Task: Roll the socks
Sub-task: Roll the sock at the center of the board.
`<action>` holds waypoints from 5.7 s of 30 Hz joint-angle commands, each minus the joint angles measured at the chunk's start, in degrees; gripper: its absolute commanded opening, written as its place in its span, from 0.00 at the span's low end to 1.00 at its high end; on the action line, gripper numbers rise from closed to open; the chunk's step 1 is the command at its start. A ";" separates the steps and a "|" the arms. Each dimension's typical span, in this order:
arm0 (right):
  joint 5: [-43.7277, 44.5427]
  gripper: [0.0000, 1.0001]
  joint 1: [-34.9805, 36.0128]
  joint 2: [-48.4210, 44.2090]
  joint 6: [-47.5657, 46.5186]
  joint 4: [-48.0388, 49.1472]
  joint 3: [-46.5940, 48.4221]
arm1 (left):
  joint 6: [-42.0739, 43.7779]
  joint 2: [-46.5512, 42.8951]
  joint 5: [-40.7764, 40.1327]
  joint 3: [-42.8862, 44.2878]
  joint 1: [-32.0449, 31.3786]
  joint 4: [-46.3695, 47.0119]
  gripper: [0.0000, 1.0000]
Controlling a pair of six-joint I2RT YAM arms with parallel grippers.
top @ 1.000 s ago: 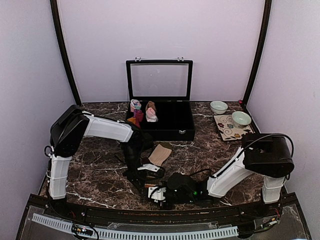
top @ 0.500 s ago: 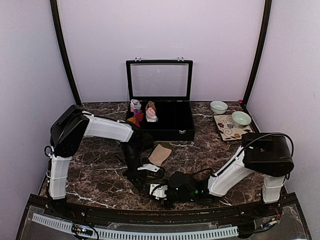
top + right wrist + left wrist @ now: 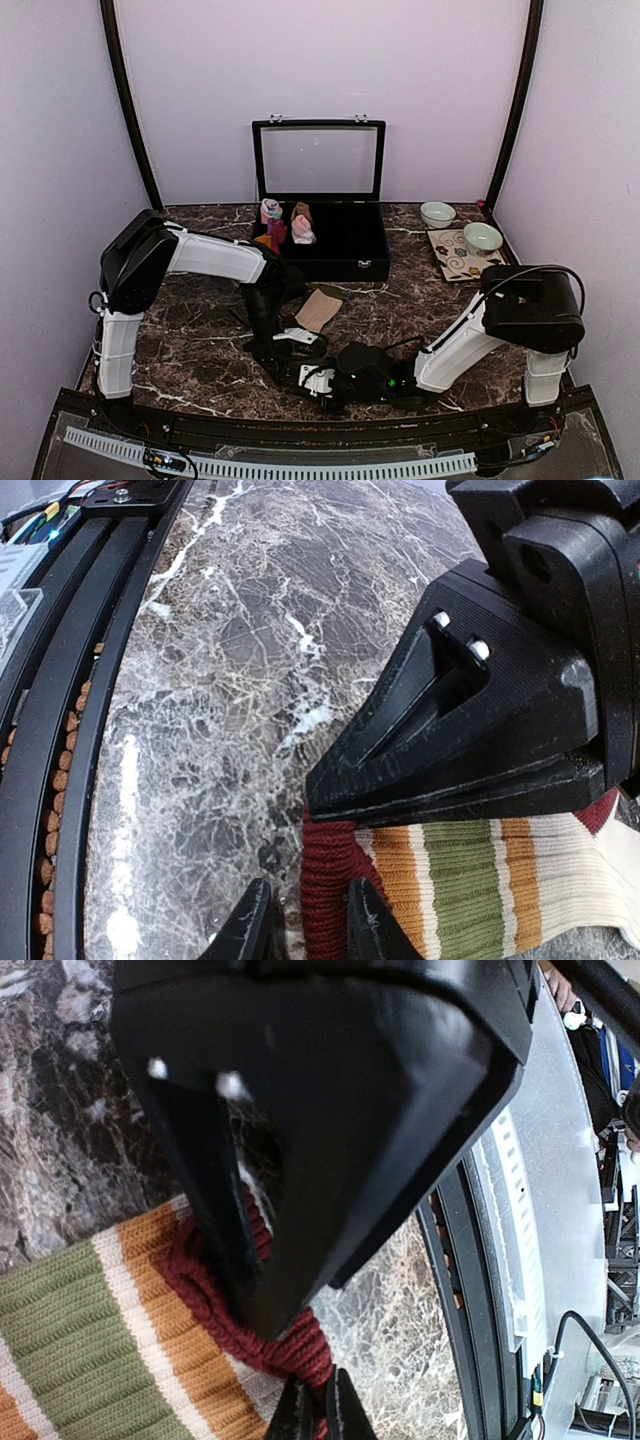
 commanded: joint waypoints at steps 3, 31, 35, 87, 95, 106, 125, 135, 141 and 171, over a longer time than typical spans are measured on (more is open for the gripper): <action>-1.76 0.15 -1.25 4.72 2.07 -9.48 -0.11 | -1.42 -0.38 0.02 -0.05 0.21 -0.71 0.07; -27.75 0.00 -8.67 8.60 29.95 -13.72 -2.22 | -4.75 -40.35 -18.98 -32.98 1.46 28.00 0.56; -30.73 0.00 -10.75 9.21 33.02 -16.60 -1.50 | -5.31 -38.13 -20.70 -29.60 -4.37 28.76 0.53; -36.81 0.00 -16.73 11.18 41.64 -22.43 1.01 | -12.03 -33.35 -33.13 -35.40 -15.06 45.41 0.29; -37.30 0.00 -16.79 11.69 41.95 -22.12 1.36 | -14.00 -35.53 -31.87 -32.82 -15.07 42.03 0.31; -37.64 0.00 -16.78 11.88 42.94 -20.65 0.87 | -14.36 -34.70 -31.02 -33.30 -15.14 42.15 0.32; -37.86 0.00 -16.79 12.01 43.32 -20.42 0.28 | -14.56 -32.08 -31.39 -35.68 -15.16 46.37 0.00; -35.61 0.00 -16.71 9.78 42.93 -20.28 0.06 | -18.07 -27.06 -29.23 -34.32 -15.04 43.36 0.04; -35.43 0.00 -16.70 9.88 43.62 -19.60 -0.91 | -17.65 -28.14 -29.24 -36.46 -15.06 45.03 0.13; -29.54 0.99 -16.52 2.57 44.80 -16.65 -6.84 | -14.30 -24.57 -24.95 -37.05 -11.94 40.91 0.00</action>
